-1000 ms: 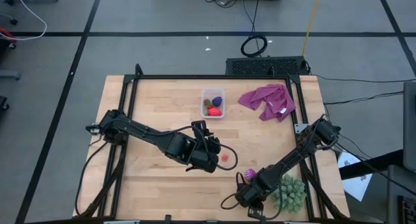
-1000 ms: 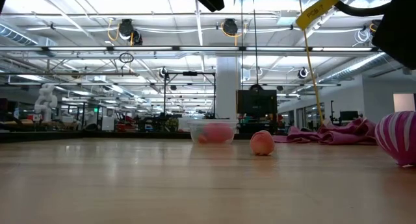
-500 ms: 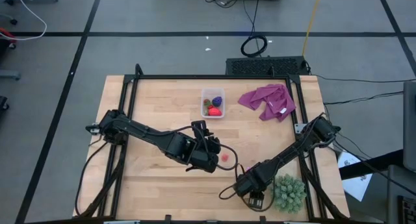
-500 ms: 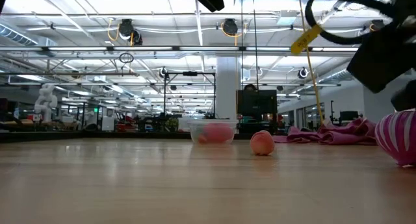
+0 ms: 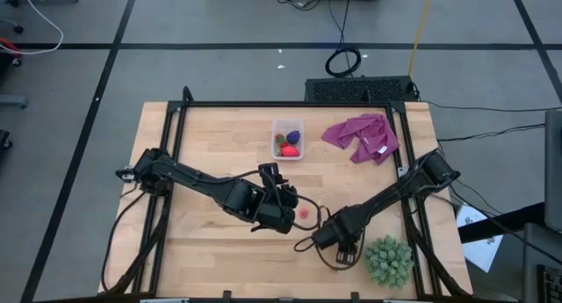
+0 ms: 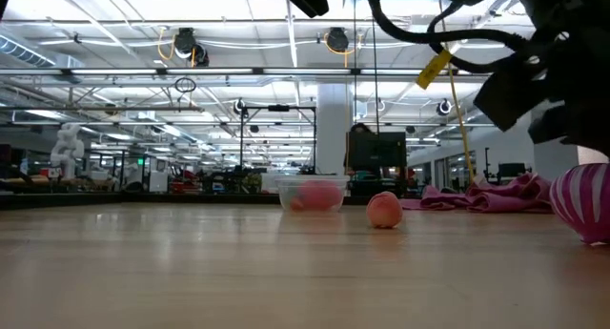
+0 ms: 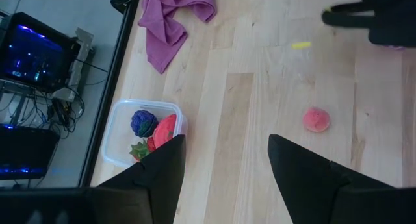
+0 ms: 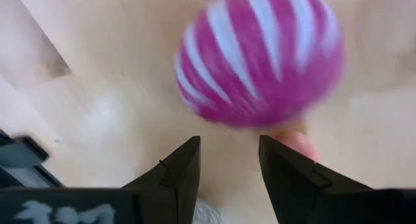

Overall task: Pick and placing Produce into tupperware
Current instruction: Put the bottom pink peach into the transparent bin

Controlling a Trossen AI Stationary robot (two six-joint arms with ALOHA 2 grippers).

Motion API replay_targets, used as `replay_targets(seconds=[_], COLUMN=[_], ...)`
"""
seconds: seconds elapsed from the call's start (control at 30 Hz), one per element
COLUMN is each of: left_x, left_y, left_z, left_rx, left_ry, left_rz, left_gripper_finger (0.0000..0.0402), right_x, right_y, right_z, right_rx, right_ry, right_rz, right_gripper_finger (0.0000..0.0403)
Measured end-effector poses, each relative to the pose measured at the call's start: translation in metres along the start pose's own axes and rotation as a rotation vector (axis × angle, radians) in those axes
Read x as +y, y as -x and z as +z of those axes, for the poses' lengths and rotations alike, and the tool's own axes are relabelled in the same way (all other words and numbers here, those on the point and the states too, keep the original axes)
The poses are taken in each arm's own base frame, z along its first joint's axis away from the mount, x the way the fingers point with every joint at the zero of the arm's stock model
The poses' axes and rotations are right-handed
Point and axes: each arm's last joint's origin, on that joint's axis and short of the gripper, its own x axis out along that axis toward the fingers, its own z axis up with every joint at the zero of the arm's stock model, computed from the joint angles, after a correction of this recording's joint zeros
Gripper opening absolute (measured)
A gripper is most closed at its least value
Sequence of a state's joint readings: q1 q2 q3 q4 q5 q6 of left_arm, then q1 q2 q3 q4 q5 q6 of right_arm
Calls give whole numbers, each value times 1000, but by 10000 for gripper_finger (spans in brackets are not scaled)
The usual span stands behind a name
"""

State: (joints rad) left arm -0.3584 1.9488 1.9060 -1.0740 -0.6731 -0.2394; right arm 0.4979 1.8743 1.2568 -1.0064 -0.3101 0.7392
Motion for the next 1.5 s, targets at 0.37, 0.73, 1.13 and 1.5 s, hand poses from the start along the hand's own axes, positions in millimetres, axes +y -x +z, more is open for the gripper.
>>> replay_targets(seconds=[0.37,0.73,1.13,1.5], left_x=[0,0,0,0], left_y=[0,0,0,0], left_z=[0,0,0,0], left_rx=[0,0,0,0], left_ry=[-9,-21,-27,-35], left_rz=[0,-1,0,0], left_gripper_finger=[225,225,225,225], right_x=[-6,-11,-9,-16], right_y=[24,25,26,28], right_z=[-15,-23,-24,-14], right_rx=[-55,32,117,101], right_ry=[-21,-48,-33,-21], right_rz=[-20,-41,51,107], right_gripper_finger=[146,146,146,146])
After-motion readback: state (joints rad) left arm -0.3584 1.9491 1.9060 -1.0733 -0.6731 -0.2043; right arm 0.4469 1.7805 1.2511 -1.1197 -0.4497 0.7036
